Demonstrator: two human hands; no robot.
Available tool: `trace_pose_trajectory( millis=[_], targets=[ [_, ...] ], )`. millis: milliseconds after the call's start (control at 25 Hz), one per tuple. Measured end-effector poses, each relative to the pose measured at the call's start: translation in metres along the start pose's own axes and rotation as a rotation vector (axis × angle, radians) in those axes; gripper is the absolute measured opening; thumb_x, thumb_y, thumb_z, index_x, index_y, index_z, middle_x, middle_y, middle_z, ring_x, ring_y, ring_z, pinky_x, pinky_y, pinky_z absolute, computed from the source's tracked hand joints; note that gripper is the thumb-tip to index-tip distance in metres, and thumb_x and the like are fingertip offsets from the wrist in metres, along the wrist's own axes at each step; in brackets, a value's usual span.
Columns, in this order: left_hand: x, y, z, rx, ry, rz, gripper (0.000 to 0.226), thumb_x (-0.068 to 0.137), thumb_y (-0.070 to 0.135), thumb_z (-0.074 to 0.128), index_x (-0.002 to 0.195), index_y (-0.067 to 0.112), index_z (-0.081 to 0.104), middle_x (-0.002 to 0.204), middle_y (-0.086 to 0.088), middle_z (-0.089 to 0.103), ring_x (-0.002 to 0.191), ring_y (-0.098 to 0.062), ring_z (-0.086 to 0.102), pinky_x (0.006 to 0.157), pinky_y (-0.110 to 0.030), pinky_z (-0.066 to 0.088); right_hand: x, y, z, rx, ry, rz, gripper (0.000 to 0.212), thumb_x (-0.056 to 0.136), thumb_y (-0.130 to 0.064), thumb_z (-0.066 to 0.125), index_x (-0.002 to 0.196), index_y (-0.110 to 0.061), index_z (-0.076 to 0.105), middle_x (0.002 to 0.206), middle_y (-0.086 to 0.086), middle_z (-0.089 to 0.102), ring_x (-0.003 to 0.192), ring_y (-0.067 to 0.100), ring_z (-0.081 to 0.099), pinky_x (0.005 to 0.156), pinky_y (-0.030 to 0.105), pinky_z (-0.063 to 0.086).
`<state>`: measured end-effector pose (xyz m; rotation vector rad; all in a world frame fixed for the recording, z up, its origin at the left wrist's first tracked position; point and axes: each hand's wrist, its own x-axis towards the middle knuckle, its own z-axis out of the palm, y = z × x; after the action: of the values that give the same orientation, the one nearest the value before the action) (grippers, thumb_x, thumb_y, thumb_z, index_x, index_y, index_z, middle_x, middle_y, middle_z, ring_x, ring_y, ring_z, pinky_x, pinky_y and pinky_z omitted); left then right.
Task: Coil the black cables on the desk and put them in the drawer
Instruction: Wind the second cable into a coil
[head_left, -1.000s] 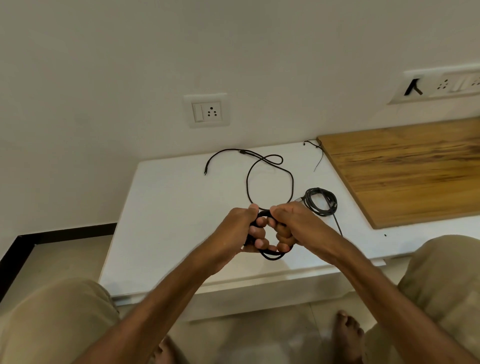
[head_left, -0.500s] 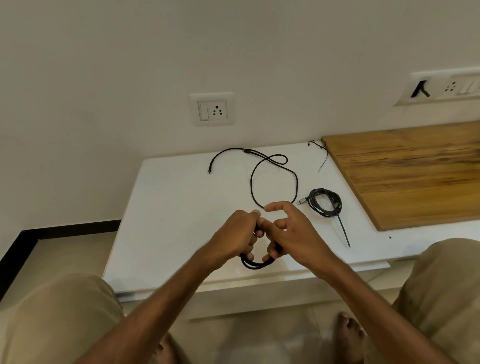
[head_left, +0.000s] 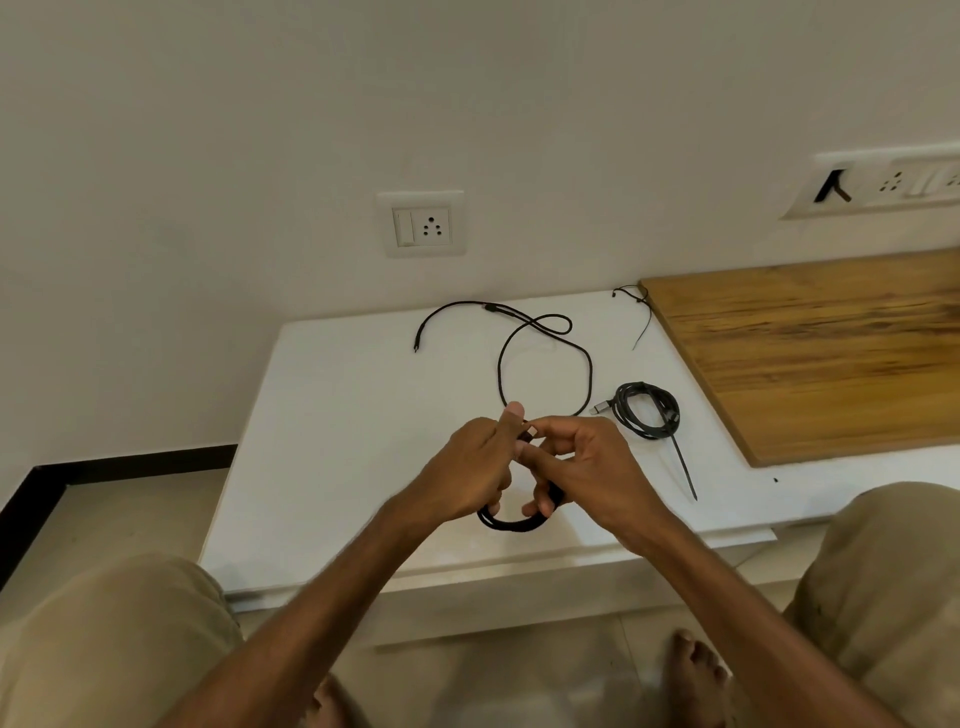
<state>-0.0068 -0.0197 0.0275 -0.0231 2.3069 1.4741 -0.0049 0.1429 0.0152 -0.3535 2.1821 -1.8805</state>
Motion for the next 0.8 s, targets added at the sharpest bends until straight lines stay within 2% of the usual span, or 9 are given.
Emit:
trace_pose_trajectory(
  millis=[120,240,320,400,480,600,680,800],
  targets=[
    [-0.002,0.000,-0.015,-0.143,-0.168,0.025,0.045,0.110,0.034,0.035,0.095,0.005,0.066,0.065,0.001,0.046,0.057,-0.012,0.046,0.078,-0.041,0.056,0.005,0.002,-0.009,0.037,0.030,0.021,0.013,0.095,-0.018,0.072,0.099,-0.008,0.078,0.075,0.030,0.067,0.050,0.032,0.058,0.064,0.054,0.064],
    [-0.003,-0.005,-0.026,-0.124,-0.228,0.144,0.033,0.108,0.018,0.046,0.112,-0.005,0.069,0.075,0.000,0.059,0.071,-0.015,0.058,0.087,-0.043,0.061,0.007,0.003,-0.014,0.090,0.054,0.072,0.014,0.095,-0.016,0.070,0.099,-0.004,0.076,0.068,0.014,0.067,0.050,0.028,0.057,0.067,0.056,0.064],
    [0.000,-0.007,-0.028,-0.083,-0.177,0.184,0.028,0.106,0.015,0.052,0.115,-0.002,0.071,0.077,0.000,0.065,0.072,-0.016,0.063,0.085,-0.044,0.062,0.008,0.003,-0.015,0.100,0.077,0.081,0.014,0.096,-0.015,0.069,0.098,-0.003,0.075,0.064,0.010,0.064,0.050,0.028,0.058,0.067,0.055,0.064],
    [0.005,-0.007,-0.027,-0.028,-0.125,0.218,0.024,0.103,0.013,0.056,0.115,0.000,0.073,0.079,0.000,0.070,0.070,-0.015,0.067,0.080,-0.039,0.062,0.010,0.005,-0.015,0.087,0.105,0.086,0.013,0.096,-0.015,0.069,0.096,-0.004,0.076,0.064,0.014,0.062,0.050,0.029,0.061,0.068,0.055,0.064],
    [0.006,-0.006,-0.024,0.089,-0.070,0.283,0.021,0.101,0.012,0.059,0.113,0.004,0.075,0.079,0.003,0.073,0.065,-0.009,0.068,0.073,-0.026,0.060,0.012,0.005,-0.015,0.065,0.132,0.096,0.012,0.096,-0.017,0.068,0.096,-0.007,0.076,0.065,0.014,0.064,0.051,0.030,0.065,0.069,0.053,0.064],
    [0.005,-0.006,-0.015,0.318,0.105,0.391,0.022,0.101,0.012,0.056,0.106,0.010,0.077,0.076,0.010,0.072,0.059,0.000,0.066,0.065,-0.009,0.049,0.014,0.005,-0.014,0.049,0.170,0.129,0.013,0.098,-0.020,0.066,0.096,-0.011,0.076,0.066,0.013,0.068,0.056,0.031,0.071,0.069,0.045,0.065],
    [0.003,-0.007,-0.009,0.366,0.177,0.419,0.024,0.102,0.011,0.053,0.101,0.009,0.076,0.068,0.016,0.065,0.059,0.004,0.062,0.061,-0.006,0.045,0.015,0.003,-0.015,0.074,0.158,0.168,0.015,0.098,-0.022,0.066,0.098,-0.010,0.075,0.069,0.014,0.071,0.060,0.032,0.073,0.070,0.042,0.064],
    [0.006,-0.010,-0.010,0.361,0.220,0.401,0.025,0.102,0.011,0.052,0.093,0.007,0.075,0.062,0.019,0.059,0.057,0.006,0.061,0.060,-0.008,0.048,0.018,0.000,-0.017,0.058,0.111,0.192,0.021,0.098,-0.028,0.066,0.102,-0.008,0.074,0.080,0.014,0.078,0.074,0.031,0.078,0.074,0.044,0.065]
  ],
)
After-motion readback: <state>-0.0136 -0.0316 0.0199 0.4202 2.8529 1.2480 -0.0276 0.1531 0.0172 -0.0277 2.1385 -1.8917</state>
